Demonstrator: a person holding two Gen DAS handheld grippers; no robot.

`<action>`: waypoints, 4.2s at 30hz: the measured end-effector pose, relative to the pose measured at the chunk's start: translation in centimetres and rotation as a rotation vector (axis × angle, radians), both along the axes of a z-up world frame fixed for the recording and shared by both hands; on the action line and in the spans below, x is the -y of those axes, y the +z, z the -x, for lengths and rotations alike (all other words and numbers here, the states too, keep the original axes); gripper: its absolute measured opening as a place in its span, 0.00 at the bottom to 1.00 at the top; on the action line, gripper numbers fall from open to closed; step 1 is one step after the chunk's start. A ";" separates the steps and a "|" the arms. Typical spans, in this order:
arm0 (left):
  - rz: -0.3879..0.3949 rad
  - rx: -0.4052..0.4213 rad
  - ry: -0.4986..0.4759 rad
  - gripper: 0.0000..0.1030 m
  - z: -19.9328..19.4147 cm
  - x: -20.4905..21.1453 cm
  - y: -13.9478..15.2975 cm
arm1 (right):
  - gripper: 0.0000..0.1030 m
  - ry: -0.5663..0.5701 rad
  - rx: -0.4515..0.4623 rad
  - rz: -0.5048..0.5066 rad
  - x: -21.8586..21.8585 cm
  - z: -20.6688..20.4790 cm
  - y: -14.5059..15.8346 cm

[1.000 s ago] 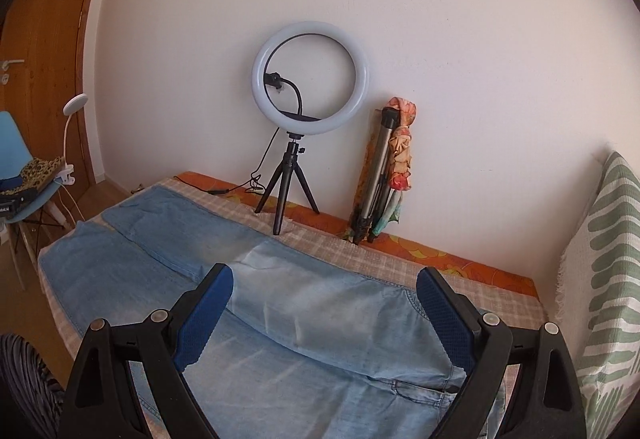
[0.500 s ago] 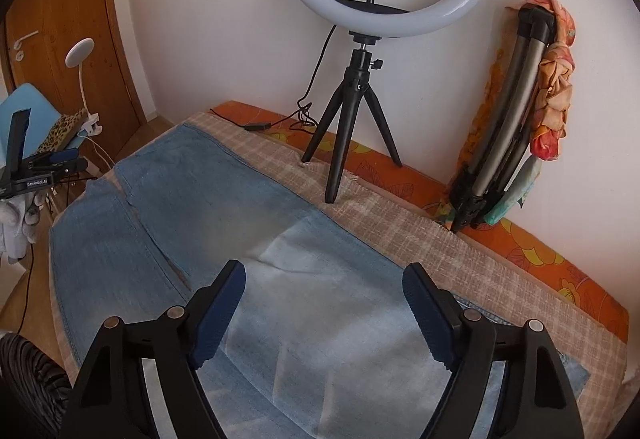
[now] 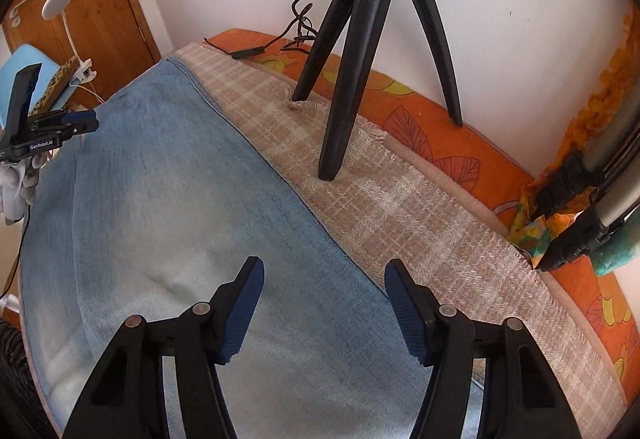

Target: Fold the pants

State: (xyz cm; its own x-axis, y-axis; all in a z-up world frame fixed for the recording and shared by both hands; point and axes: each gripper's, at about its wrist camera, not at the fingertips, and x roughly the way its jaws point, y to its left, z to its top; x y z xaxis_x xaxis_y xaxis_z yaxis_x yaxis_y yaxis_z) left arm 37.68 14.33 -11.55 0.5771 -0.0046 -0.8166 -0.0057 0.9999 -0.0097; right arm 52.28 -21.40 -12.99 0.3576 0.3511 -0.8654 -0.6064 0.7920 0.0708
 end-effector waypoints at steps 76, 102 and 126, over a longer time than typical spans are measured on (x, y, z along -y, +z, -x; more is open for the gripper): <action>0.418 0.225 0.368 0.04 12.5 -9.0 5.6 | 0.03 0.169 0.318 0.099 -6.1 29.0 9.6; 0.706 0.242 0.571 0.17 21.6 -13.2 -4.1 | 0.03 0.147 0.188 0.190 -6.8 38.5 4.4; 0.509 0.312 0.568 0.18 27.9 -16.2 -3.3 | 0.35 0.353 0.097 -0.016 -20.6 28.6 10.2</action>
